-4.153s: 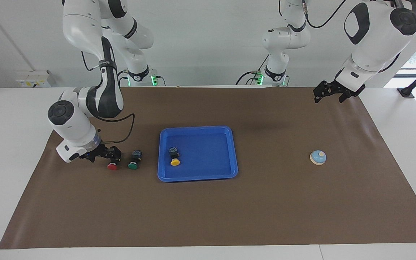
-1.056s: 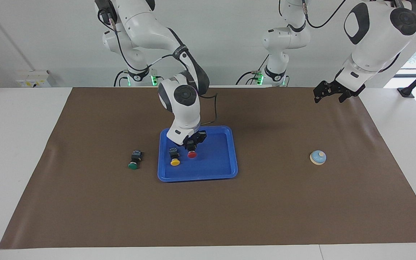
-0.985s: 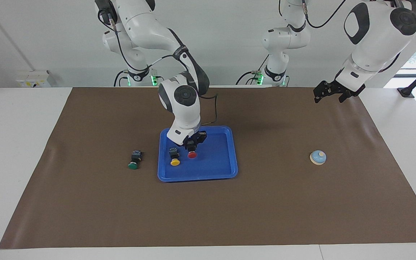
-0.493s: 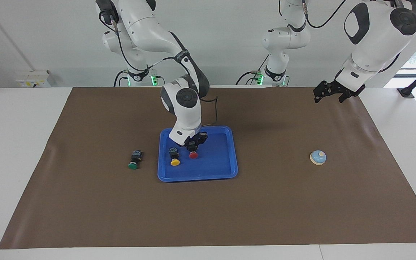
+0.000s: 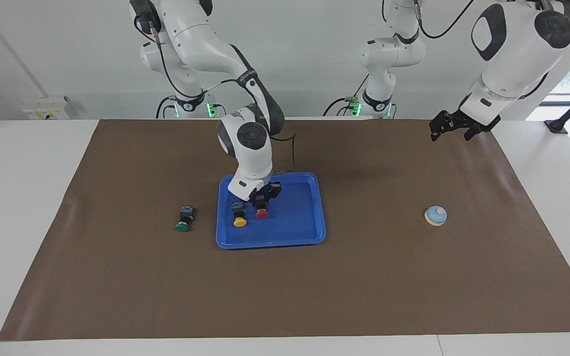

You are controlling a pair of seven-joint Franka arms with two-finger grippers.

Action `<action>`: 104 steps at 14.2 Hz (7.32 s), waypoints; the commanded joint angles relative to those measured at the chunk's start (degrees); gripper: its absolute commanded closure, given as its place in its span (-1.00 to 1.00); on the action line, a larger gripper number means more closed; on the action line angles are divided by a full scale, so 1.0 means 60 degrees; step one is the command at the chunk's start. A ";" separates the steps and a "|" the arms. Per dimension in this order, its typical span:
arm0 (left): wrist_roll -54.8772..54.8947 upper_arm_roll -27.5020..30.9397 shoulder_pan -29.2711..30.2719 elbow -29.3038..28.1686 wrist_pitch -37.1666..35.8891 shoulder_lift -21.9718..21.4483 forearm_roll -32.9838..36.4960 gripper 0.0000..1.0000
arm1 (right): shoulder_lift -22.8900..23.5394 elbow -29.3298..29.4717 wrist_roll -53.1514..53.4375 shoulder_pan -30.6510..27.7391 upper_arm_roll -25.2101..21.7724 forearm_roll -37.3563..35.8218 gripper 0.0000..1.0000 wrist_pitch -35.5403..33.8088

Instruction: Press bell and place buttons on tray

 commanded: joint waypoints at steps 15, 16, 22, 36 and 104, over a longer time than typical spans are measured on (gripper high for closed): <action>-0.0080 0.0021 0.0009 0.0040 -0.0052 -0.0088 0.0003 -1.00 | -0.1317 -0.0602 -0.2755 -0.3322 -0.0029 -0.0018 -1.00 -0.0718; -0.0080 0.0021 0.0009 0.0040 -0.0052 -0.0074 0.0003 -1.00 | -0.1303 -0.0661 -0.2348 -0.3483 -0.0029 -0.0018 -1.00 -0.0658; -0.0080 0.0021 0.0009 0.0040 -0.0052 -0.0074 0.0003 -1.00 | -0.1171 -0.0823 0.1050 -0.3558 -0.0043 -0.0018 -1.00 -0.0643; -0.0080 0.0021 0.0009 0.0040 -0.0052 -0.0074 0.0003 -1.00 | -0.1053 -0.2112 0.1158 -0.3719 -0.0029 -0.0032 -0.75 0.1173; -0.0095 0.0021 0.0009 0.0040 -0.0052 -0.0074 0.0003 -1.00 | -0.4056 0.1111 -0.2883 -0.3836 -0.0161 -0.0029 -1.00 -0.5082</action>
